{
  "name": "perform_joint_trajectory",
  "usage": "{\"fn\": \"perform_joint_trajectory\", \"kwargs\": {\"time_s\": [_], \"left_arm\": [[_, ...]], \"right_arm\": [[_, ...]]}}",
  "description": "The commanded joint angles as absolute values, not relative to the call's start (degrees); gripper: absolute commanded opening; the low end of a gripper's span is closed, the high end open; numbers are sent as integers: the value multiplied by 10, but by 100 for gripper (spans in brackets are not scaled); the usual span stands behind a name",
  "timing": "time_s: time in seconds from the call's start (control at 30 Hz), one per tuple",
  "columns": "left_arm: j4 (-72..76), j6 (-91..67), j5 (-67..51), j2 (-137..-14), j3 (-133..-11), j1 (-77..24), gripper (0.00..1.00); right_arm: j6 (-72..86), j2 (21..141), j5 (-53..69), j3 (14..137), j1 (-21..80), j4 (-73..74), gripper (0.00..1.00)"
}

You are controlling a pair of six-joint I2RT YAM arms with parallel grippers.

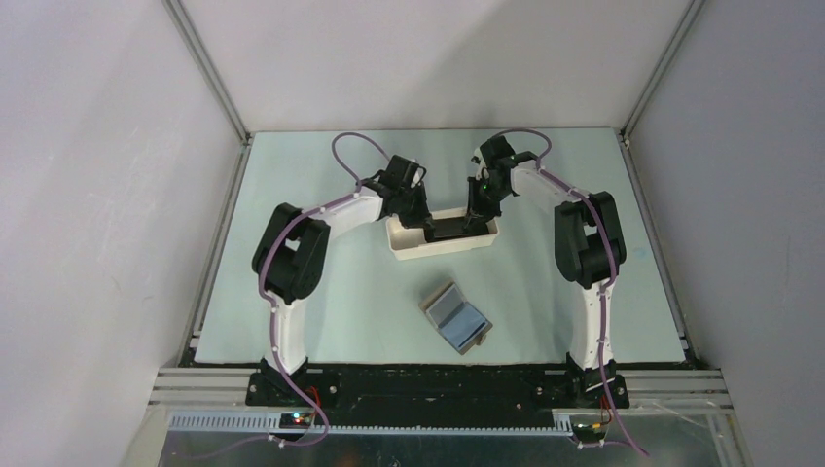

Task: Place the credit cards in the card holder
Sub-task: Pick up the credit card from the storage box.

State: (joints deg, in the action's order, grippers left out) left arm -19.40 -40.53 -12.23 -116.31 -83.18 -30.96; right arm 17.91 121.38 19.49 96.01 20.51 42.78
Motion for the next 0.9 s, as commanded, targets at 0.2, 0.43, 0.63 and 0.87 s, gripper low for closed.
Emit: {"fn": "perform_joint_trajectory", "kwargs": {"time_s": [0.2, 0.43, 0.63, 0.87], "left_arm": [[-158, -406, -152, -1115, -867, -318, 0], [-143, -412, -170, -1116, -863, -318, 0], [-118, -425, -191, -1123, -858, -317, 0], [-101, -431, -190, -1110, -836, -316, 0]], "right_arm": [[184, 1149, 210, 970, 212, 415, 16], [190, 1153, 227, 962, 206, 404, 18], [204, 1151, 252, 944, 199, 385, 18], [269, 1130, 323, 886, 166, 317, 23]]}}
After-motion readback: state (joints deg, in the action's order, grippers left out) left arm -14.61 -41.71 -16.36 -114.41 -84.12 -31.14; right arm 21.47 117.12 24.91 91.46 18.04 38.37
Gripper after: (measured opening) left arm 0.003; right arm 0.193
